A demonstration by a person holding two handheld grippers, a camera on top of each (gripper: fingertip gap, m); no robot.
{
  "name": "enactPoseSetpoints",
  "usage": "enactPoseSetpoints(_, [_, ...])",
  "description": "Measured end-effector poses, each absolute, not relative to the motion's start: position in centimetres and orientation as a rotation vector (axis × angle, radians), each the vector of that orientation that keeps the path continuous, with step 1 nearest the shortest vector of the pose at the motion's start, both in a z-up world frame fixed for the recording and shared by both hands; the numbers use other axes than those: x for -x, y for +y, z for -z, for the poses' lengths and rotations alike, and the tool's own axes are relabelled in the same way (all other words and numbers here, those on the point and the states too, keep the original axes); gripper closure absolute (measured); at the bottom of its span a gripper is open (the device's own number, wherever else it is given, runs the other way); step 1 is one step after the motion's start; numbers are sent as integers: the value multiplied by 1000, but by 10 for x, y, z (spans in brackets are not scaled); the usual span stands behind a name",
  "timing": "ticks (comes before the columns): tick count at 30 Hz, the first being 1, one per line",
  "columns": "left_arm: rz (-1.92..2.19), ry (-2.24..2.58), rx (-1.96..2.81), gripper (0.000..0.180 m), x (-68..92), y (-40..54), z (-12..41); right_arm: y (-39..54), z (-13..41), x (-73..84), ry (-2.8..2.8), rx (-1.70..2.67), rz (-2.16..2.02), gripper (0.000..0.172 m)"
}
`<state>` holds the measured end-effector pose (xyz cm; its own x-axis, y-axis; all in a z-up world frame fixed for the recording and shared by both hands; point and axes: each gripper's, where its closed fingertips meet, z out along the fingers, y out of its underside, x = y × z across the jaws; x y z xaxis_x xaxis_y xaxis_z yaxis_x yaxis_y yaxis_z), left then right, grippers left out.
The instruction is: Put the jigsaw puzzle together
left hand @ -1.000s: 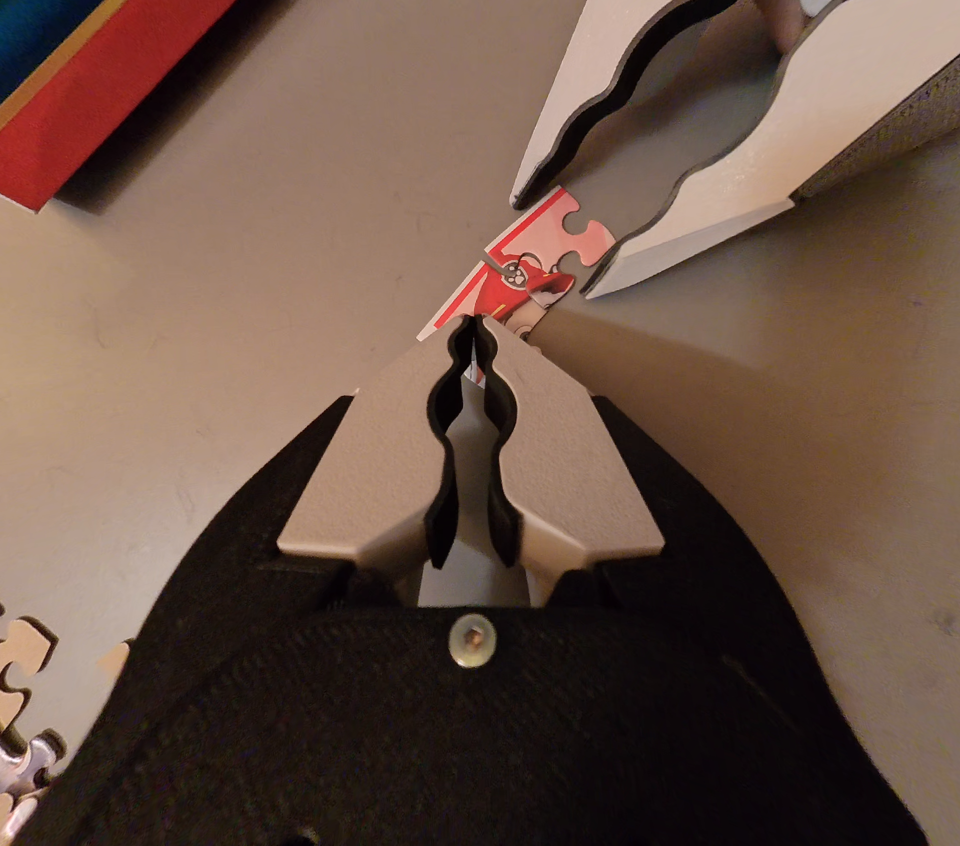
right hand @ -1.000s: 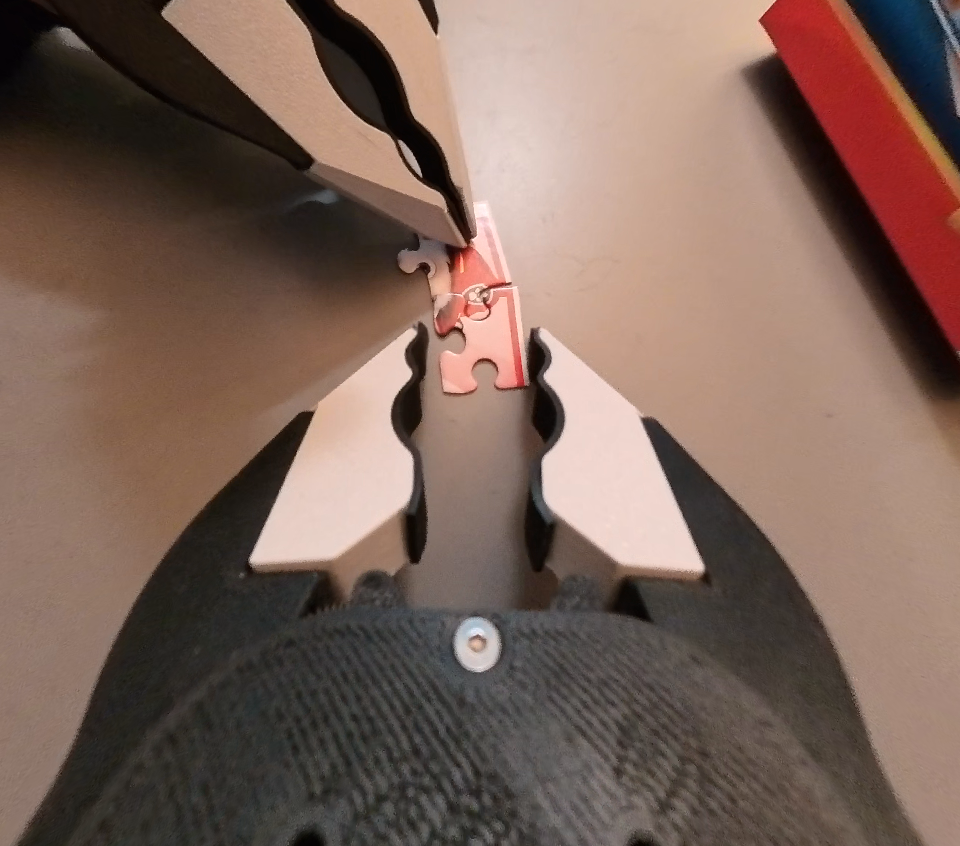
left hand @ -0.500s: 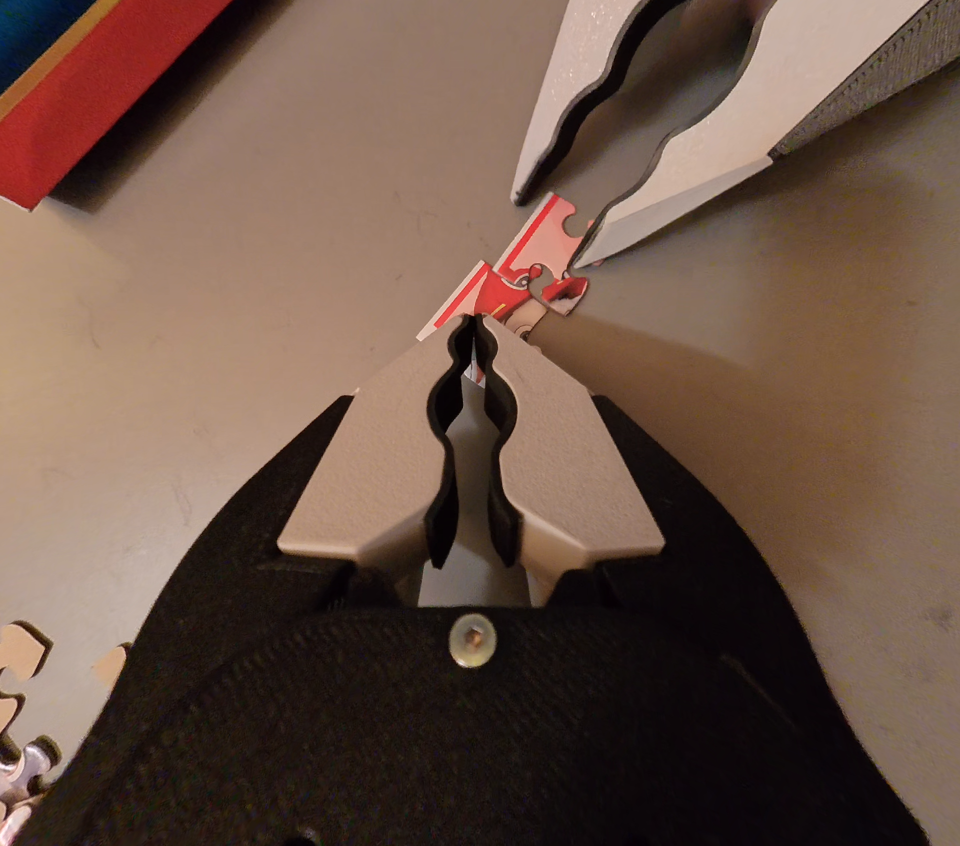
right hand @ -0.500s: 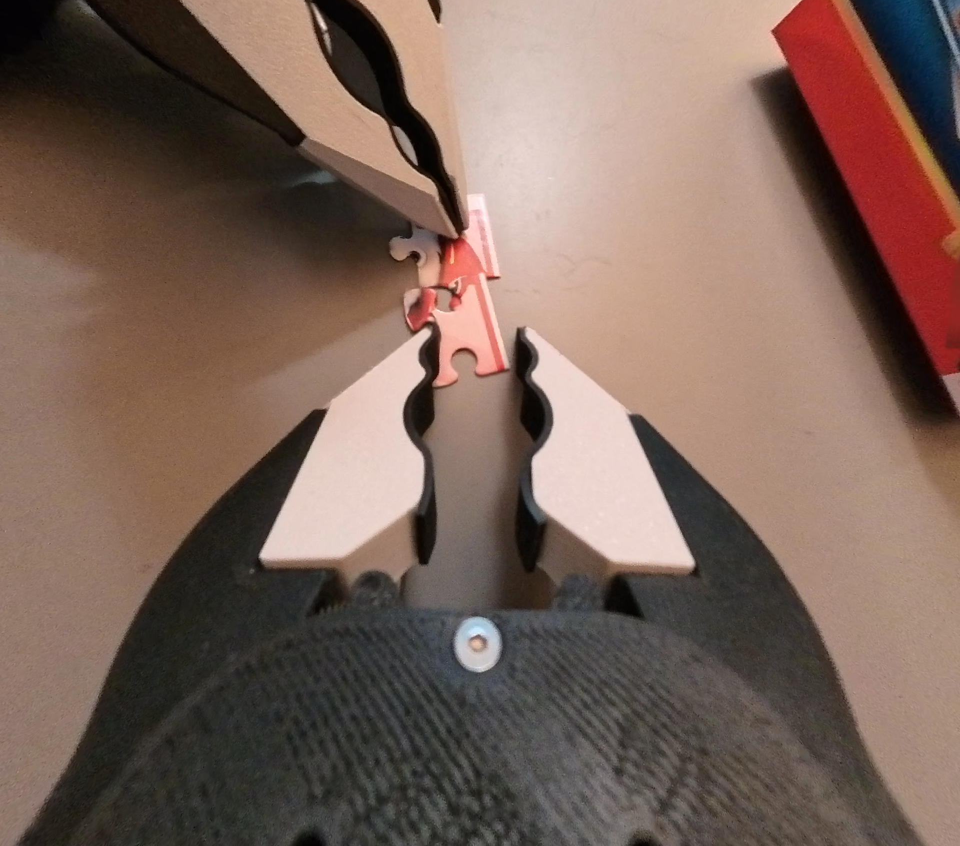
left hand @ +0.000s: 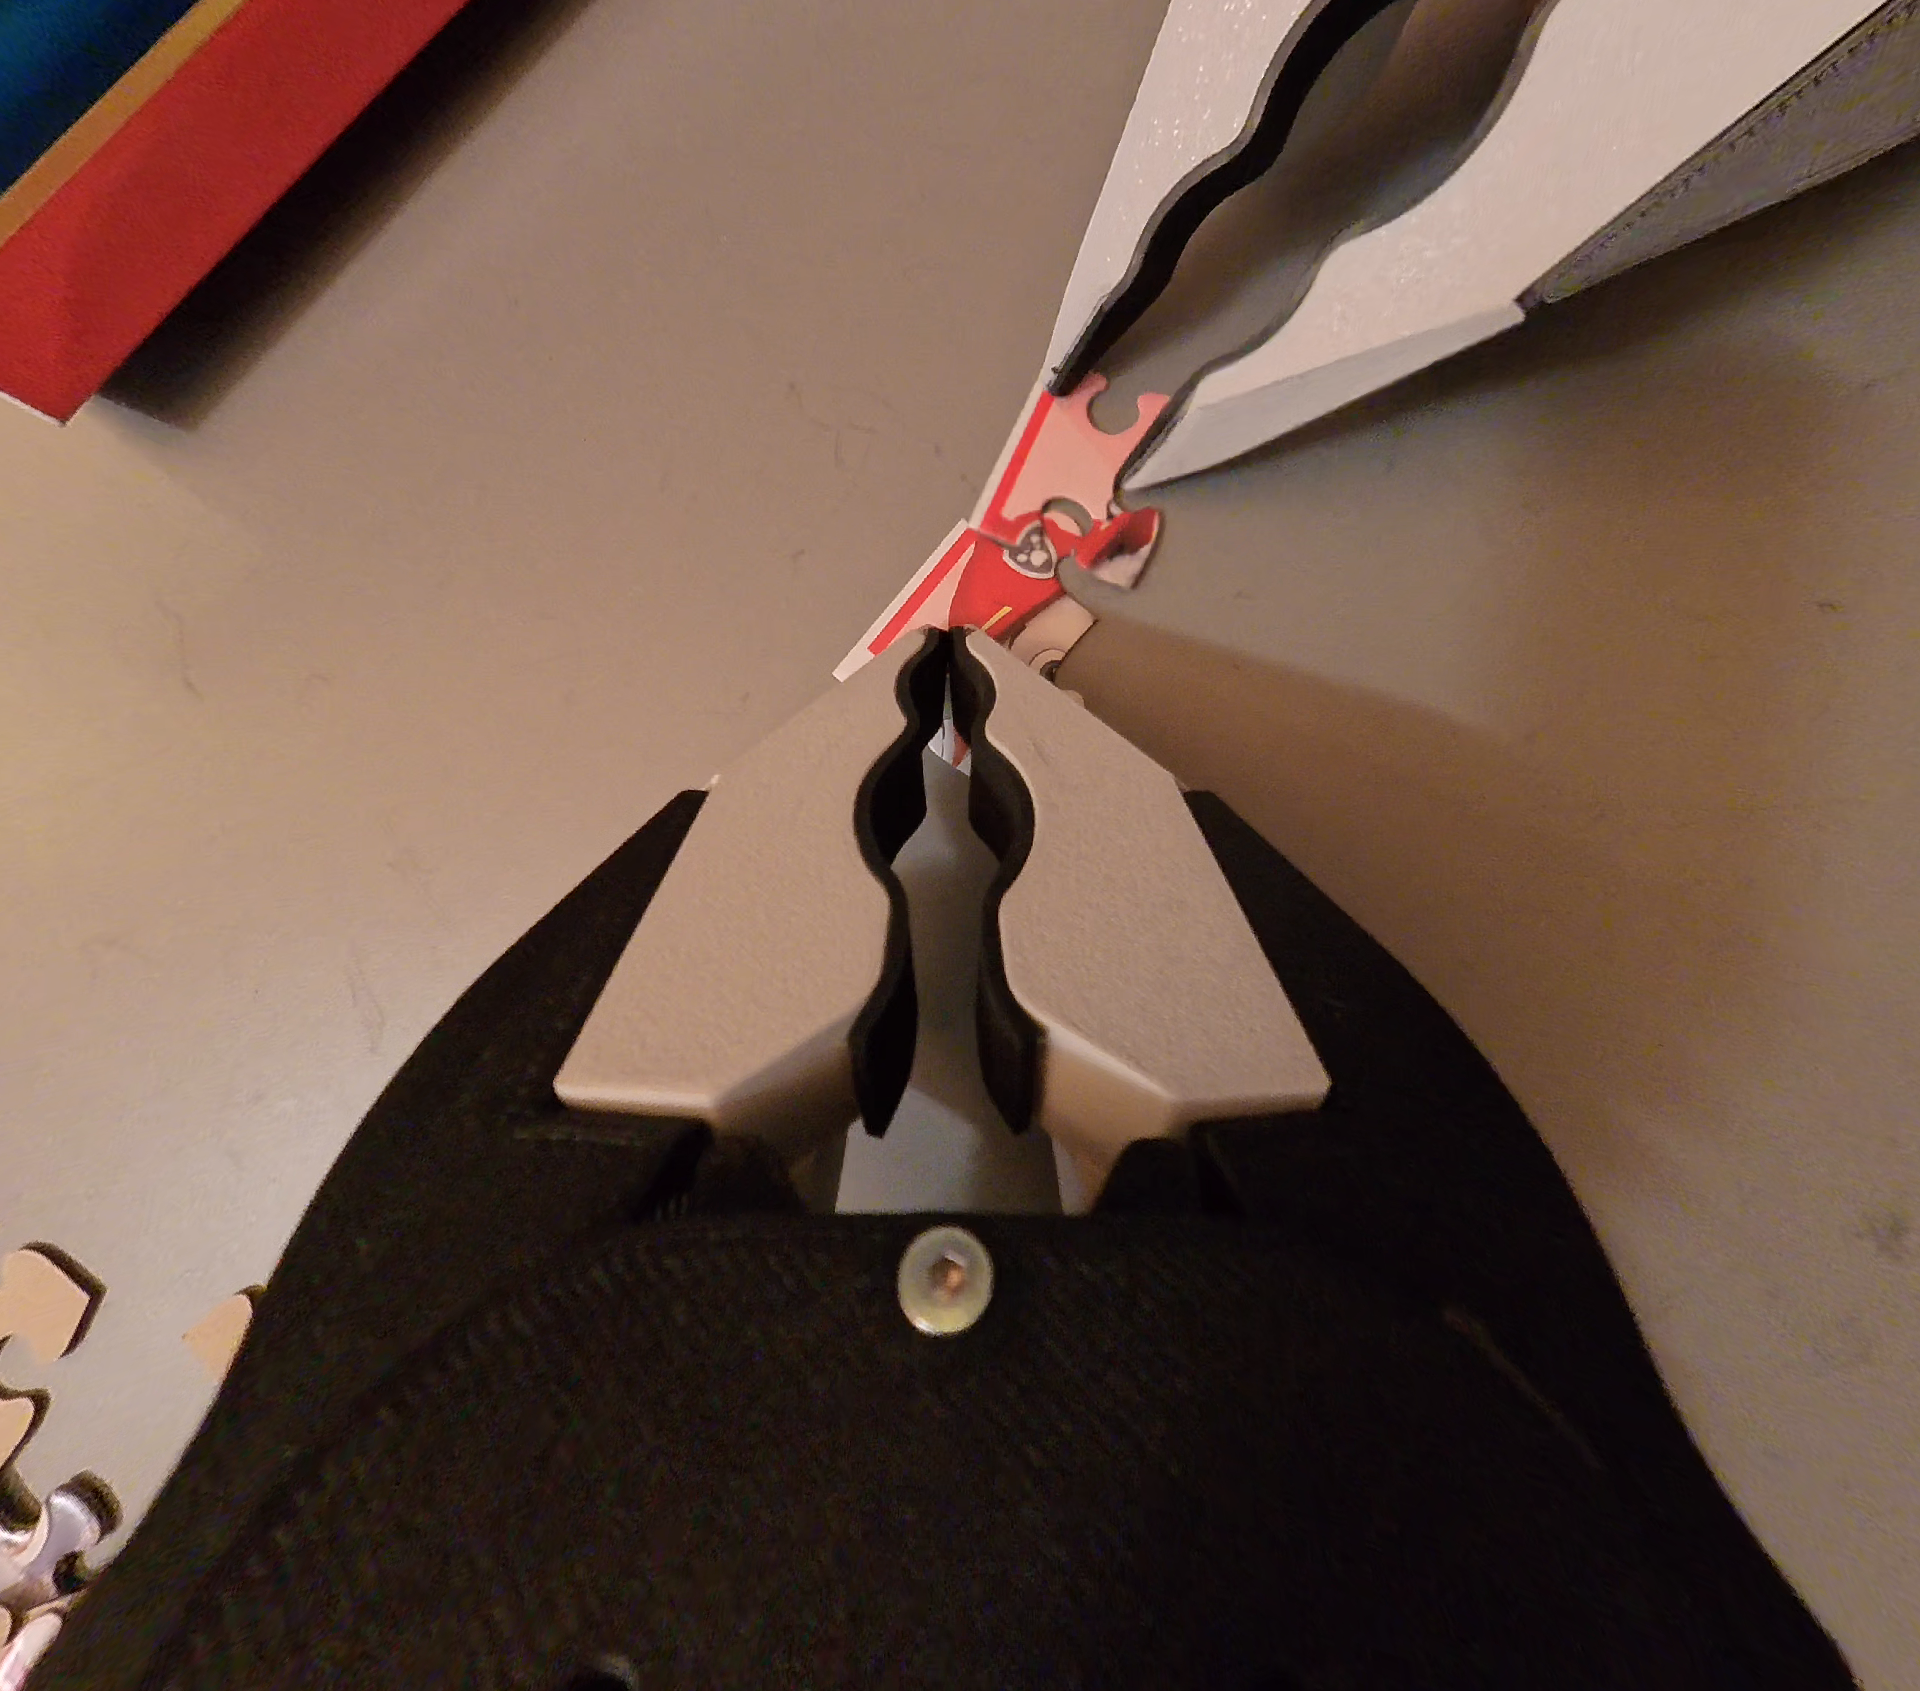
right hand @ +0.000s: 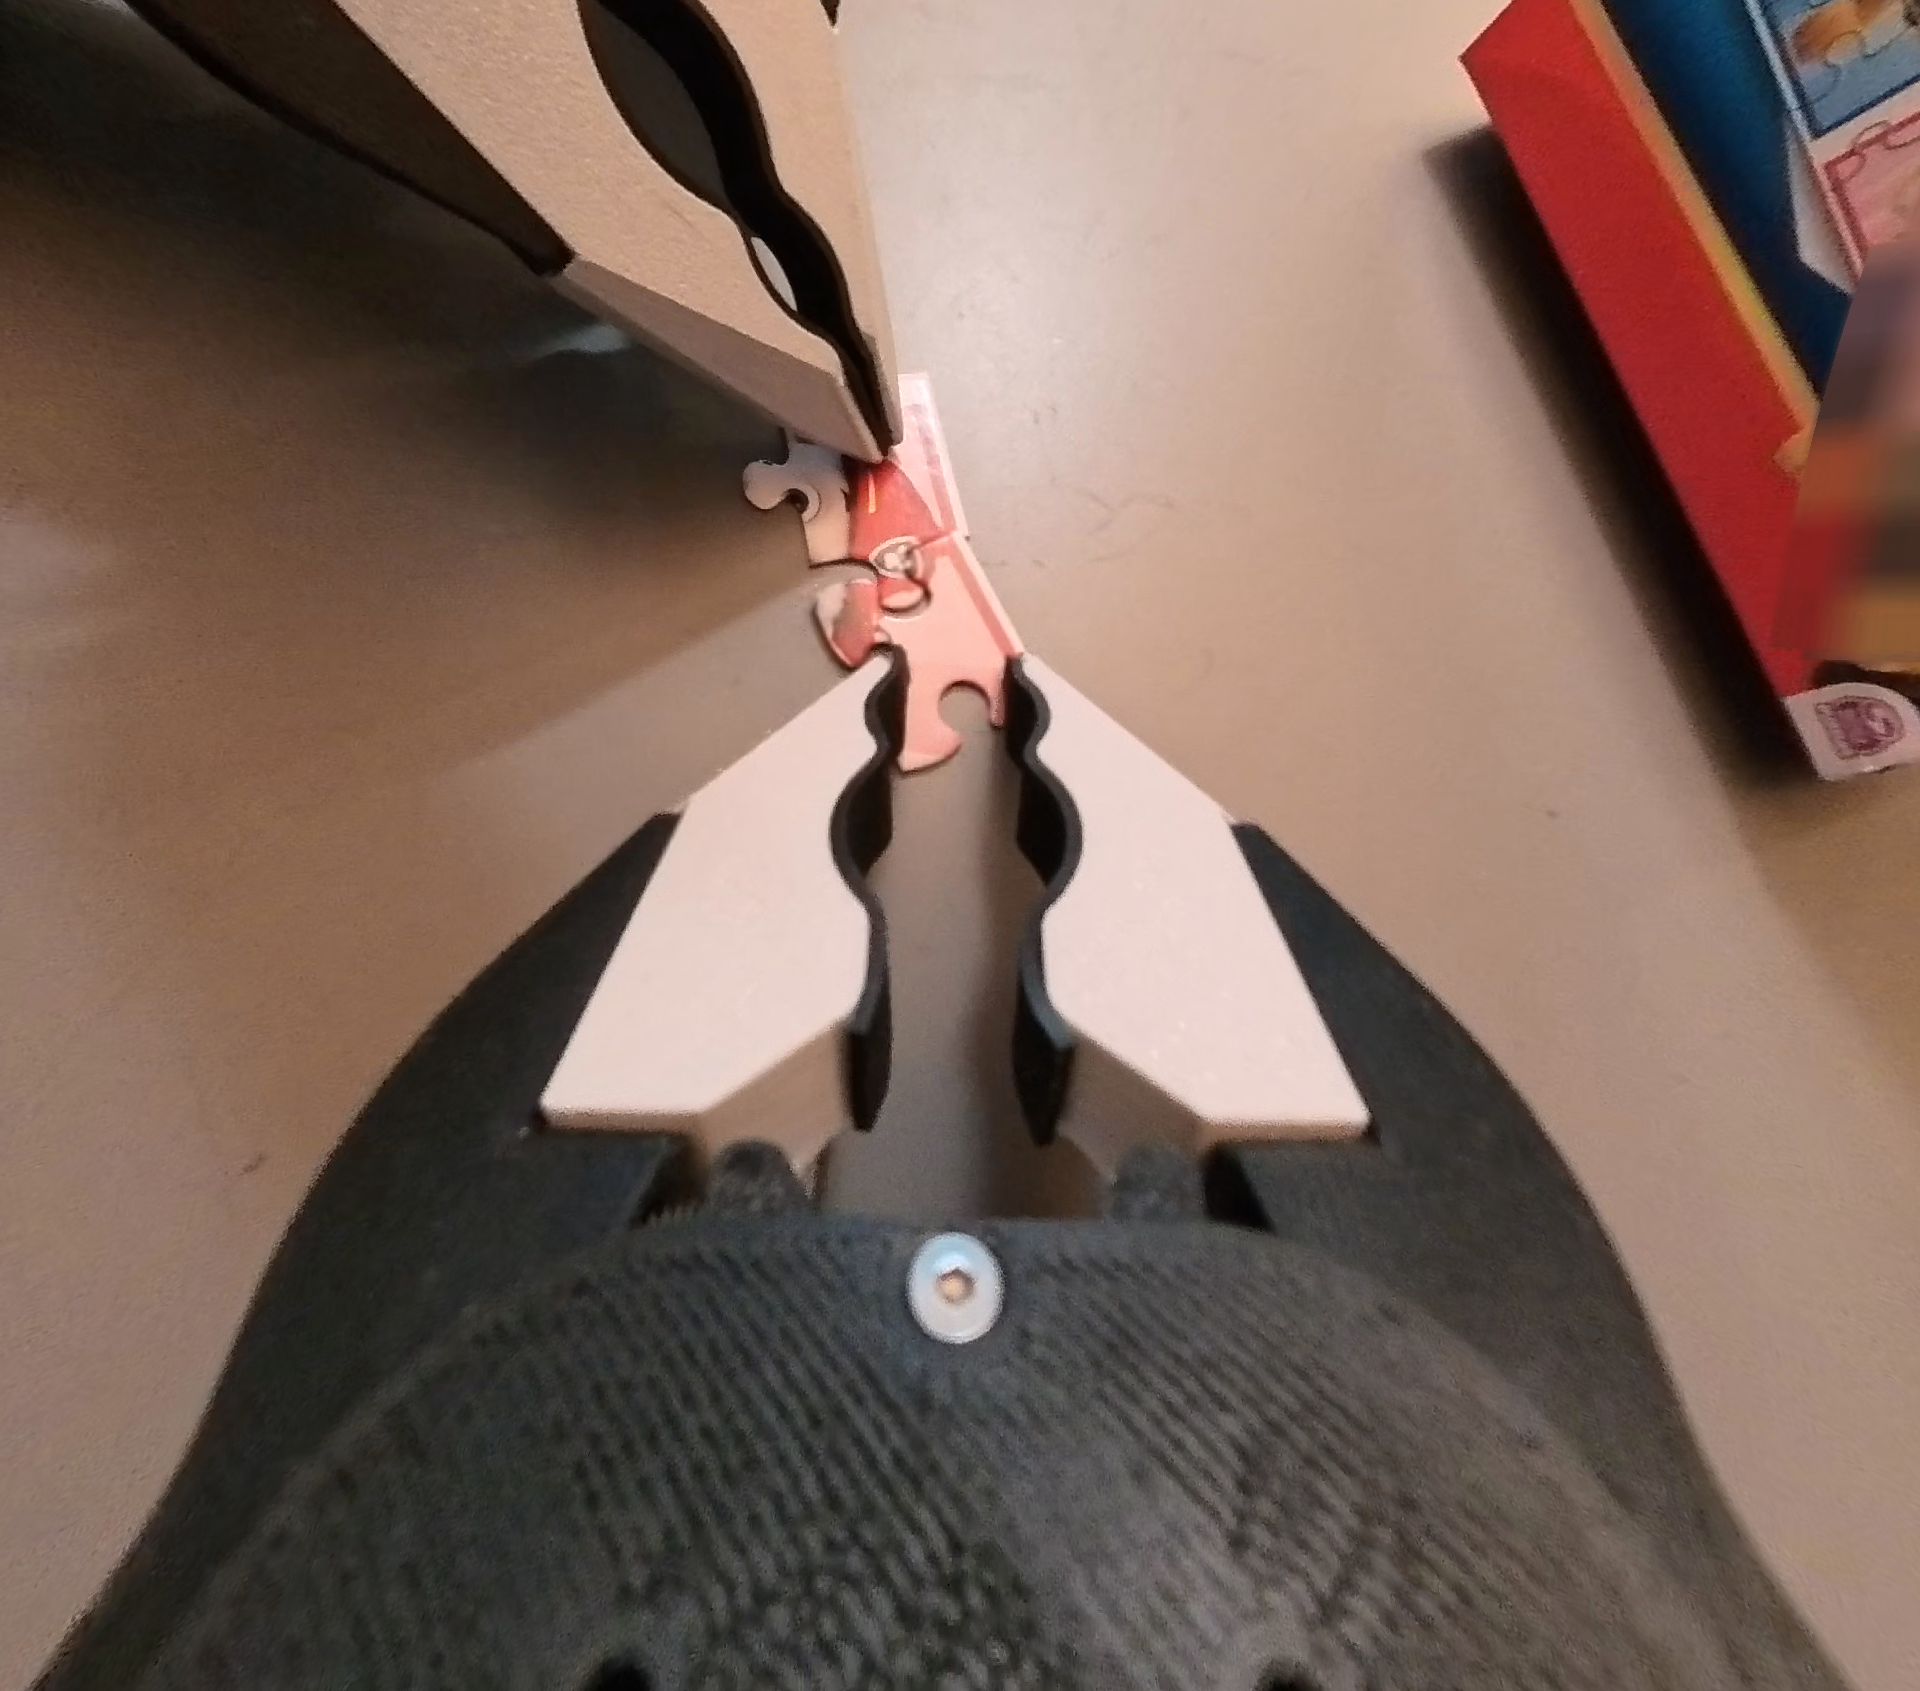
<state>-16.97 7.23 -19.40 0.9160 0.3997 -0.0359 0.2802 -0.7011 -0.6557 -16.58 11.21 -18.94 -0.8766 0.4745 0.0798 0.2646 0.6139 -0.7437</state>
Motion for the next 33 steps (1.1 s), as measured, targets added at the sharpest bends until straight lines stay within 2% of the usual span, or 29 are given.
enactPoseSetpoints(4, [-226, -484, 2387, 180, 170, 72, 194, 114, 189, 166, -2561, 621, -1101, 158])
enactPoseSetpoints(14, [-221, -484, 2384, 180, 170, 72, 194, 108, 183, 156, -2552, 649, -1099, 150])
enactPoseSetpoints(28, [-227, -482, 2387, 180, 169, 72, 194, 115, 190, 150, -2614, 700, -1110, 149])
enactPoseSetpoints(33, [-230, -481, 2388, 180, 169, 72, 194, 114, 191, 152, -2605, 727, -1123, 159])
